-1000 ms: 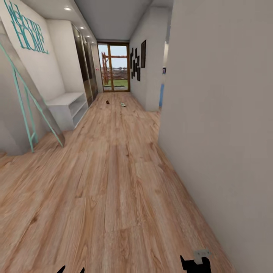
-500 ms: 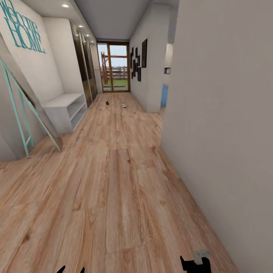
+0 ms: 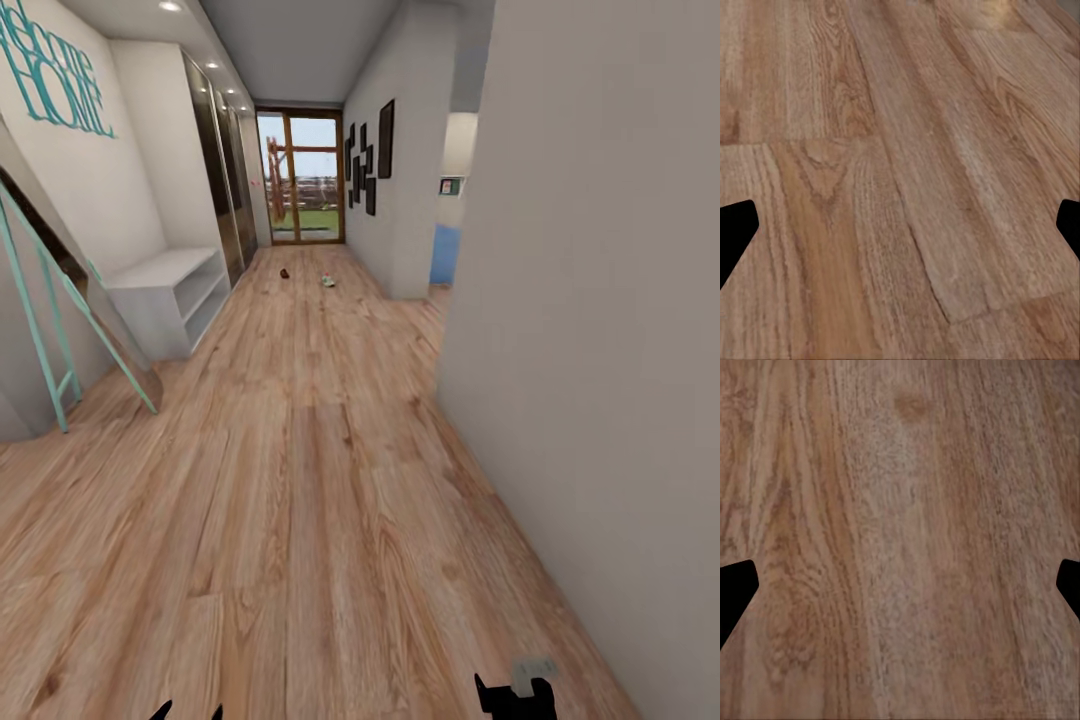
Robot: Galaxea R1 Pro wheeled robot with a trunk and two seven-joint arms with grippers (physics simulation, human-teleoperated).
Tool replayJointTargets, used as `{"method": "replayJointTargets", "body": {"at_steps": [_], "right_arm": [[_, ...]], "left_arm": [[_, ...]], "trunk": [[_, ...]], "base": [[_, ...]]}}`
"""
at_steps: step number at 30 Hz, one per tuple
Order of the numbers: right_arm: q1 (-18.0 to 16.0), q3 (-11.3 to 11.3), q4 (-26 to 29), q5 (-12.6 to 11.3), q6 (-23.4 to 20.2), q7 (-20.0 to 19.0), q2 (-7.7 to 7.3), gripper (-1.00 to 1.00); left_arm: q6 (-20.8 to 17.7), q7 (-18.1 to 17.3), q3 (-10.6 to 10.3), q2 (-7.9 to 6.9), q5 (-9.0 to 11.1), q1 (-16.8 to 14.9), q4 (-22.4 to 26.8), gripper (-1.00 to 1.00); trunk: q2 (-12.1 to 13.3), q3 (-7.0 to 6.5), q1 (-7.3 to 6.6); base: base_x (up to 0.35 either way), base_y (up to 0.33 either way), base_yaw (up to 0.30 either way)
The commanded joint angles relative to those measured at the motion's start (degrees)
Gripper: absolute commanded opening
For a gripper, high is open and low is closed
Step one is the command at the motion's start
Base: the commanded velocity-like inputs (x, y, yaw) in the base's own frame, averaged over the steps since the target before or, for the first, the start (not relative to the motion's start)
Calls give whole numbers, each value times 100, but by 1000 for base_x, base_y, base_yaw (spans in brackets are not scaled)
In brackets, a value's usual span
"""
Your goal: Pick up the two gym shoes and the two sandals from the corridor floor and place them onto the hallstand (shoe rack) in the corridor, making sure they are on the rack and not on the floor. Arrange them so the two gym shoes are next to each other and the two sandals are next to each other.
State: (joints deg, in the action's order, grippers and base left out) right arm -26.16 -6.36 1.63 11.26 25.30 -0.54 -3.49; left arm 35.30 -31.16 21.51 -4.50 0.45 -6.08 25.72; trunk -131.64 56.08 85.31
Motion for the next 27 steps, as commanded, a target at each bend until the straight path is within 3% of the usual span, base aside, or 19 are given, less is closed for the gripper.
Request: {"method": "replayJointTargets", "body": {"at_steps": [1,27], "right_arm": [[-4,-49,-6,48,19,-4,2,100],[-4,-49,-12,52,19,10,32,100]], "left_arm": [[4,-57,38,3,5,-6,-6,100],[4,-57,38,10,22,-3,-6,100]], "trunk": [[-2,5,2],[-2,5,2]], "base": [[334,89,15],[335,6,245]]}}
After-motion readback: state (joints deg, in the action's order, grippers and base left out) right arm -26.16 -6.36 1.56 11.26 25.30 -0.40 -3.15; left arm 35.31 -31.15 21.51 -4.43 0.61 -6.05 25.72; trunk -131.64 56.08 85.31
